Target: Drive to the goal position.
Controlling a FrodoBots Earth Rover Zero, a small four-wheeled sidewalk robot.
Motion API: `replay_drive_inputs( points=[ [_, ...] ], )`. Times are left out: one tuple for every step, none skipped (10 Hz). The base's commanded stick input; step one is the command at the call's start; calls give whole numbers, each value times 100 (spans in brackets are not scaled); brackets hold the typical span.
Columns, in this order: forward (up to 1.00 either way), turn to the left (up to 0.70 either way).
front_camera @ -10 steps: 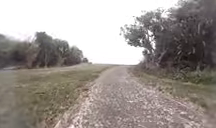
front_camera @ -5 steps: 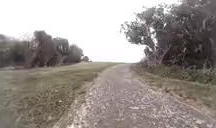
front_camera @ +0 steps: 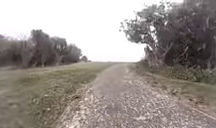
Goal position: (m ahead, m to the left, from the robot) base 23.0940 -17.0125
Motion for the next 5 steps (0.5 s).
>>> replay_drive_inputs(
  points=[
    [60, -15],
    [60, -15],
    [60, -15],
    [60, -15],
    [60, -15]
  ],
)
